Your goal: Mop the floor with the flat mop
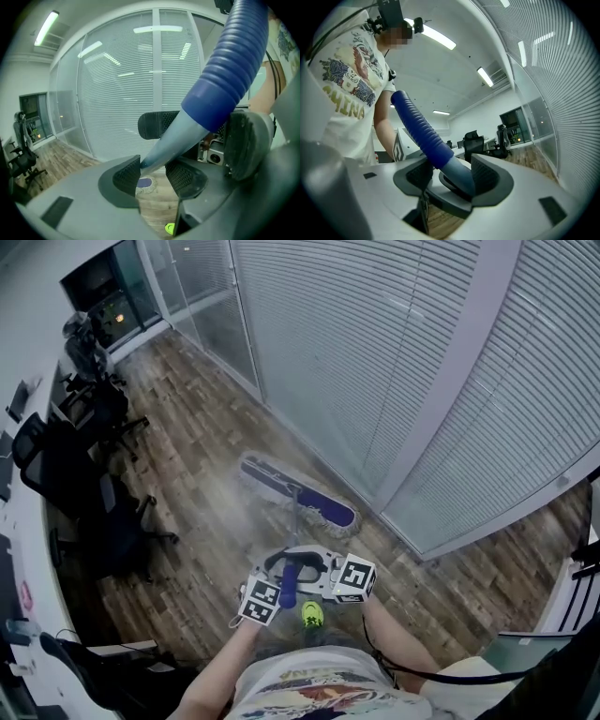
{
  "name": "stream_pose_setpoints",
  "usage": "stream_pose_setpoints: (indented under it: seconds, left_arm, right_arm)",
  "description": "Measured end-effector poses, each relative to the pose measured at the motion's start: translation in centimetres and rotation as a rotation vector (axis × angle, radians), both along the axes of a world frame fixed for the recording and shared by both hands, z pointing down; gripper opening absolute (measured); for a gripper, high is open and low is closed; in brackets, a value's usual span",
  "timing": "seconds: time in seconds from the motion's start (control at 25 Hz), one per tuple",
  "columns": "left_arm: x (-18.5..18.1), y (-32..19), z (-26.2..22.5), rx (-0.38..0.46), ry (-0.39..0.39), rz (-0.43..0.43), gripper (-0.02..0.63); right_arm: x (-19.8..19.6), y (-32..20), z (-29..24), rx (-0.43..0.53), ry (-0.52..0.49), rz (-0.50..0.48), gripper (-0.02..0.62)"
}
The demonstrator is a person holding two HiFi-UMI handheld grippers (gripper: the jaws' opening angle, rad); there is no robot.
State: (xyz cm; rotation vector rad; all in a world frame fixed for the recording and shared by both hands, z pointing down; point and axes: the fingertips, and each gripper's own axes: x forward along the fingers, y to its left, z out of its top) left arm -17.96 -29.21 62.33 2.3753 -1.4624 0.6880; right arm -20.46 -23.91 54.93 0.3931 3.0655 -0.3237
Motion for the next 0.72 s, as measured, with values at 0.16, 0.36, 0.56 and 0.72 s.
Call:
stream_pose_setpoints:
  seconds: [0.16, 0.36, 0.56, 0.72]
  left_arm:
    - [-1.6, -3.6, 1.0, 0.021, 0.082, 0.009, 0.156]
    - [-1.5, -7.1, 1.9, -0.005, 0.052, 0.038, 0.163]
    - [-0.9, -10.2, 2.3, -0.006, 0.051, 0.057, 0.166]
    - [-0.9, -11.9, 2.7, -0.020, 0.025, 0.074, 0.167]
  right_arm:
    - [-1.6, -3.6, 0.8, 0.011, 0.006, 0.003, 0.238]
    - [-1.5, -7.1, 1.7, 0.006, 0.005, 0.029, 0.238]
    - [-0.8, -10.3, 2.1, -0.003, -0.003, 0.066, 0.238]
    - [-0.8, -12.1, 2.5, -0.007, -0.008, 0.079, 0.238]
